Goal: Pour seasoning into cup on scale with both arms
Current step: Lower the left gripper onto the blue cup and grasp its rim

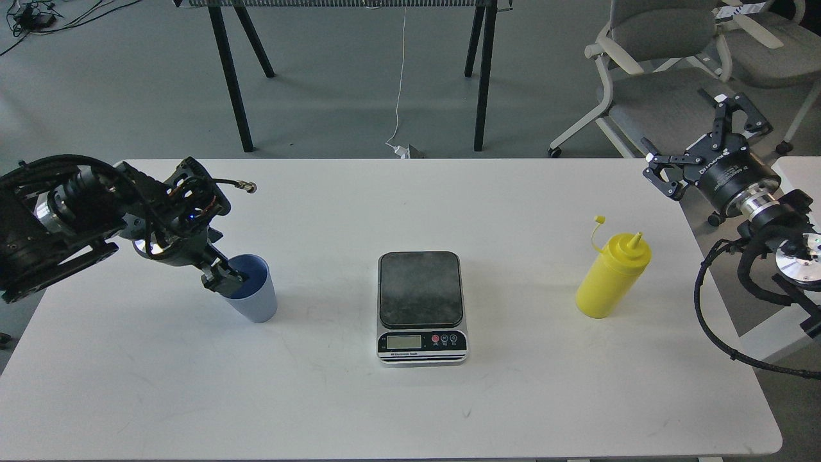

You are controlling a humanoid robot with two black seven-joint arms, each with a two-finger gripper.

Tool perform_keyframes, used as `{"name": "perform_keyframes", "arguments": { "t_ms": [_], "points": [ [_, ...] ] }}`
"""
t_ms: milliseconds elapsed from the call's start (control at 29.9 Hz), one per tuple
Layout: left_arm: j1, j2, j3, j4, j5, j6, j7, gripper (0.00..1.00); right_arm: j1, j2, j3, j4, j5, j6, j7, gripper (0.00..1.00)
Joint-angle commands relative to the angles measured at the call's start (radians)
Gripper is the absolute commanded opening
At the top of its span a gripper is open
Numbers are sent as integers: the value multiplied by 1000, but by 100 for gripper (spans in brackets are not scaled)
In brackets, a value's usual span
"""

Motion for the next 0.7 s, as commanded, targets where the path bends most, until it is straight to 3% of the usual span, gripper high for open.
{"name": "perform_keyframes", "arguments": {
  "t_ms": [0, 401, 669],
  "points": [
    [13, -2, -2, 5, -2, 0, 0, 86, -1, -2, 3, 0, 0, 0, 0, 99],
    [16, -20, -1, 25, -69, 0, 0, 72, -6, -5, 4, 0, 0, 0, 0, 99],
    [20, -17, 4, 27, -68, 0, 0, 30, -9, -6, 4, 2, 0, 0, 0, 99]
  ]
}}
